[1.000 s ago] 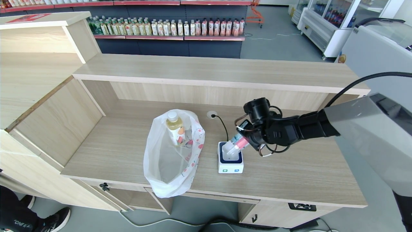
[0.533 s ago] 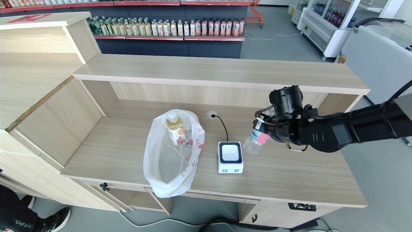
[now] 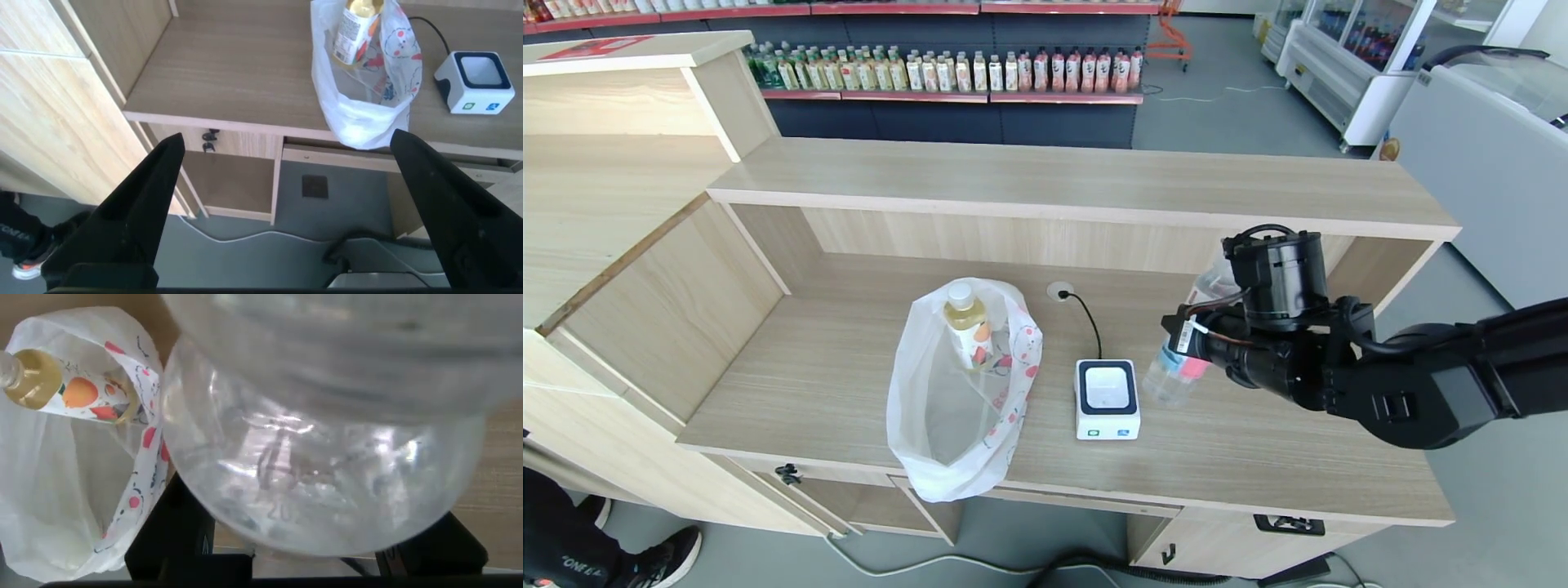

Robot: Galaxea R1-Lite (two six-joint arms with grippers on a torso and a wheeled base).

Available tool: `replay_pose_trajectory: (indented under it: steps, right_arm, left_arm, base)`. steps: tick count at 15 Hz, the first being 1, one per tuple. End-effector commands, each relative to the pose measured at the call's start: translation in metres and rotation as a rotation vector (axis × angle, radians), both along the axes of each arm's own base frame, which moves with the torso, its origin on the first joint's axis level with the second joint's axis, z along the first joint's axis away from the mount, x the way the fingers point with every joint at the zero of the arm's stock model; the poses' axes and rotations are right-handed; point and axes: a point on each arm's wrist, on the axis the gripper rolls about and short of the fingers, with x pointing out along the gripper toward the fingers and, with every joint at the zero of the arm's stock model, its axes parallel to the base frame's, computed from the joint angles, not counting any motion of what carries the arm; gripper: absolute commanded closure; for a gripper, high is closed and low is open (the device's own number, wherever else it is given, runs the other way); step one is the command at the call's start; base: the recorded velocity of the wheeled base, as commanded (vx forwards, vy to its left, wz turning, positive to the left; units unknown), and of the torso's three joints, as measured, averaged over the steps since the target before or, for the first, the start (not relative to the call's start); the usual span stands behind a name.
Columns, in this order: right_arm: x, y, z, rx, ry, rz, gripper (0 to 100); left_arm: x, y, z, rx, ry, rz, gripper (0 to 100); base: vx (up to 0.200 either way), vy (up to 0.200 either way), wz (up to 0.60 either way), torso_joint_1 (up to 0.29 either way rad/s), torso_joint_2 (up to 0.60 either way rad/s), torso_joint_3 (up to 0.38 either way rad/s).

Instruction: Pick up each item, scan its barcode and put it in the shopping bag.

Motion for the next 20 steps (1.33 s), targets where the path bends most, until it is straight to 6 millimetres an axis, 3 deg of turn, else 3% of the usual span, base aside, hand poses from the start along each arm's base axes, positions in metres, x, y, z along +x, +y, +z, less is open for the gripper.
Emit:
replay_pose_trajectory:
  steps: [1,3,7,12,20]
  right_arm:
    - [-0.003,0.0,0.004,0.007,-0.009,0.008,100]
    - [-0.002,0.001,0.002,0.004,-0.003,0.011,100]
    - [-0.013,0.023,-0.004,0.004,0.015,0.106,100]
    - [0.005,0.042,-0.027,0.038,-0.045,0.251,100]
    - [0.039,0.056,-0.129,-0.11,-0.259,0.405,100]
  left_arm:
    - [0.0,0.0,0.0,0.0,0.0,0.0,0]
    - [0.0,0.0,0.0,0.003,0.0,0.0,0]
    - [0.0,0.0,0.0,0.003,0.0,0.0,0]
    - [0.0,0.0,0.0,0.003,0.0,0.0,0]
    - [0.0,0.0,0.0,0.003,0.0,0.0,0]
  base:
    - [0.0,0.2,0.0,-0.017,-0.01,-0.002]
    - [0.0,0.2,0.0,0.012,0.0,0.005]
    - [0.0,0.2,0.0,0.001,0.0,0.0]
    - [0.0,0.04,0.0,0.001,0.0,0.0]
    - [0.0,0.0,0.0,0.0,0.0,0.0]
